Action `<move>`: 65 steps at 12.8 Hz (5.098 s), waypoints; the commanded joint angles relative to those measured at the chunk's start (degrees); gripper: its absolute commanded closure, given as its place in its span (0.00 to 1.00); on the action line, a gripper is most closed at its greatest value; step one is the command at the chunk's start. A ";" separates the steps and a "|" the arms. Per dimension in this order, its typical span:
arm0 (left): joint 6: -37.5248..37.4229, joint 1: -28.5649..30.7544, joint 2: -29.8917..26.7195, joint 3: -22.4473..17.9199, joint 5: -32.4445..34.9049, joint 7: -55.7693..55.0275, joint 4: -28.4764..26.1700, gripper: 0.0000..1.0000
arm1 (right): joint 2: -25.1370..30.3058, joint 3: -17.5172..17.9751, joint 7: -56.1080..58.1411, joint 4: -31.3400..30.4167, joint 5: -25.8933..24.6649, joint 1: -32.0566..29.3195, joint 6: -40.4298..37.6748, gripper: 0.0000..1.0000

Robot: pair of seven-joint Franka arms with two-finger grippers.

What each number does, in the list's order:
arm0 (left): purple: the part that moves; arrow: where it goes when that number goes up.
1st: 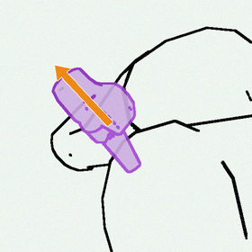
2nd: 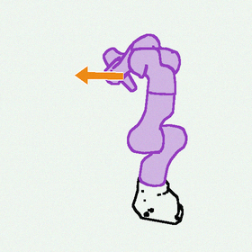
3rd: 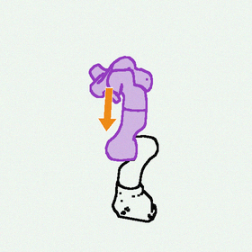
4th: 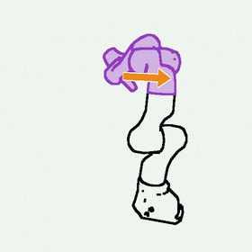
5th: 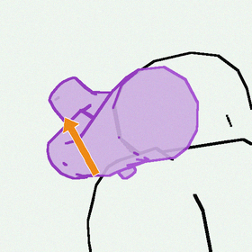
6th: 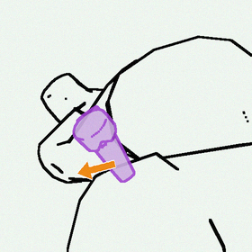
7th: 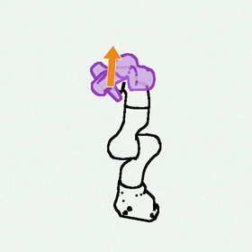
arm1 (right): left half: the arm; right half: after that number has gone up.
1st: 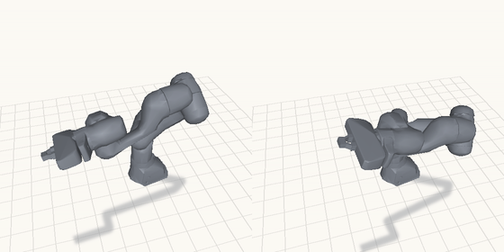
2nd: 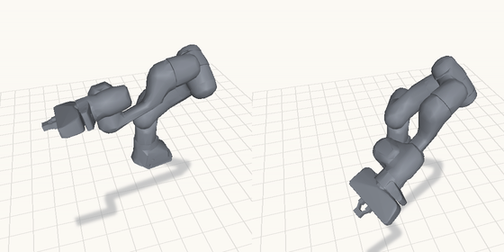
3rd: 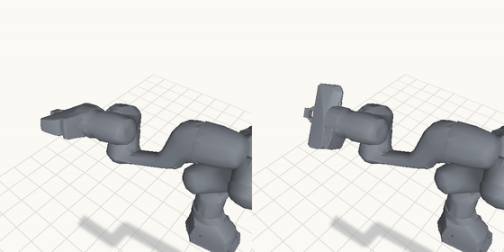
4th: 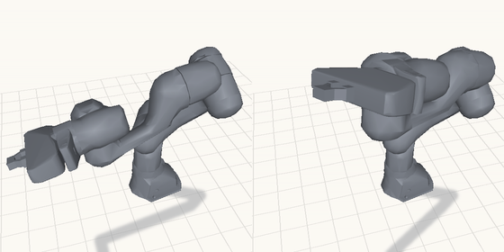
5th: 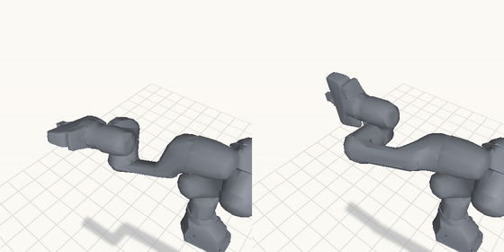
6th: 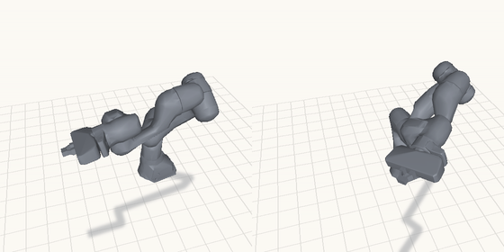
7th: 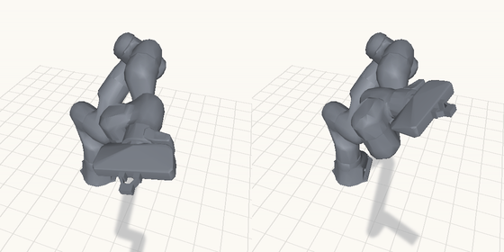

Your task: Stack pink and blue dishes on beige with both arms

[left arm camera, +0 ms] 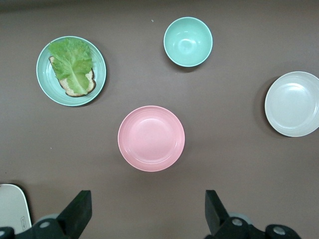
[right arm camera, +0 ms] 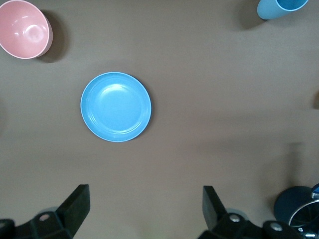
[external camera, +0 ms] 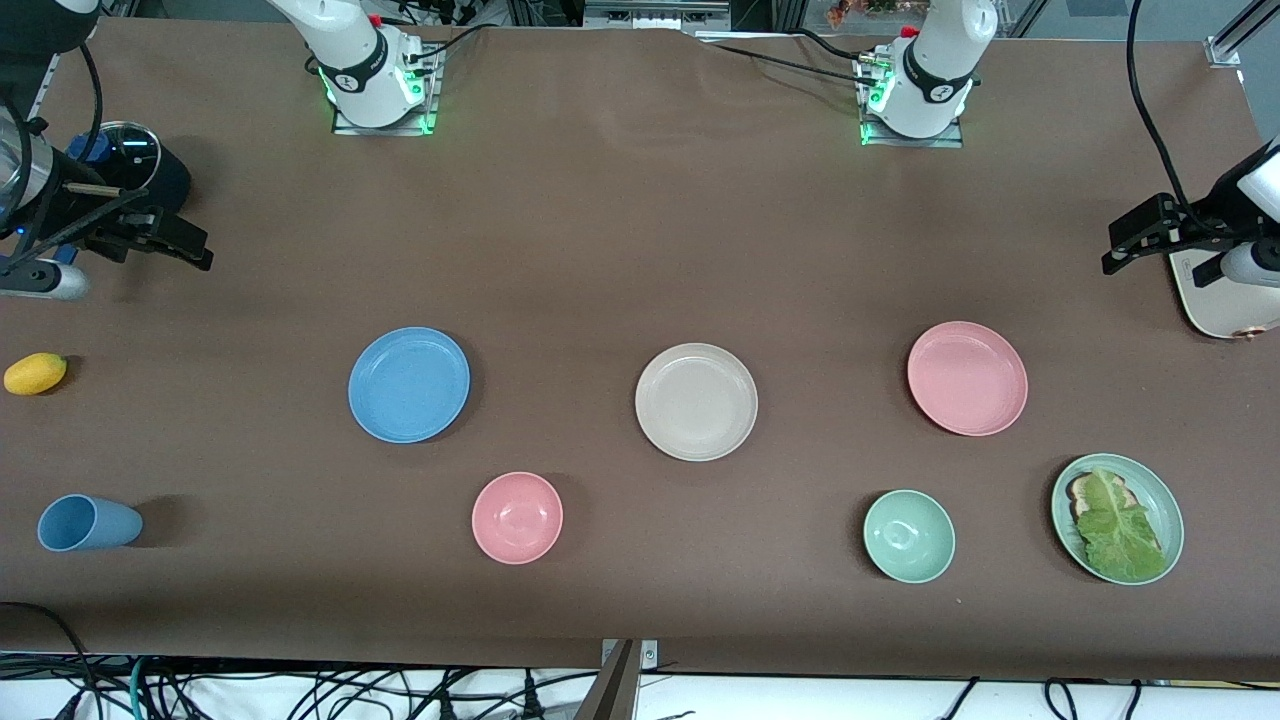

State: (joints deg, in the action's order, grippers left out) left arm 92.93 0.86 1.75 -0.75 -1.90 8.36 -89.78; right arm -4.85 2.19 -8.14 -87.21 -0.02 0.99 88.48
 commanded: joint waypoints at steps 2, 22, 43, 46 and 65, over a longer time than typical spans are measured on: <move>-0.64 0.10 0.44 0.23 1.28 0.52 1.45 0.00 | 0.81 0.09 -1.35 -0.42 0.55 -0.03 -0.07 0.00; -0.64 0.19 0.53 0.23 1.46 0.60 1.45 0.00 | 0.89 0.35 3.75 -0.42 -1.12 0.15 0.11 0.00; -0.38 -0.25 0.62 0.40 1.02 0.52 1.62 0.00 | 0.54 0.44 6.83 0.72 -1.39 0.33 0.64 0.00; -0.38 -0.33 0.62 0.49 1.20 0.52 1.62 0.00 | 0.54 0.44 6.74 0.72 -1.39 0.41 0.64 0.00; 6.02 3.79 23.99 0.23 3.04 -0.01 1.46 0.00 | 0.37 0.44 6.03 0.72 -1.39 0.33 0.90 0.00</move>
State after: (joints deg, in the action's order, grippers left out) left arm 98.39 3.55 24.10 -0.67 1.56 8.11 -89.71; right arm -4.82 2.46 -1.96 -86.67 -1.13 1.49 89.30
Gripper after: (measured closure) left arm 0.000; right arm 0.000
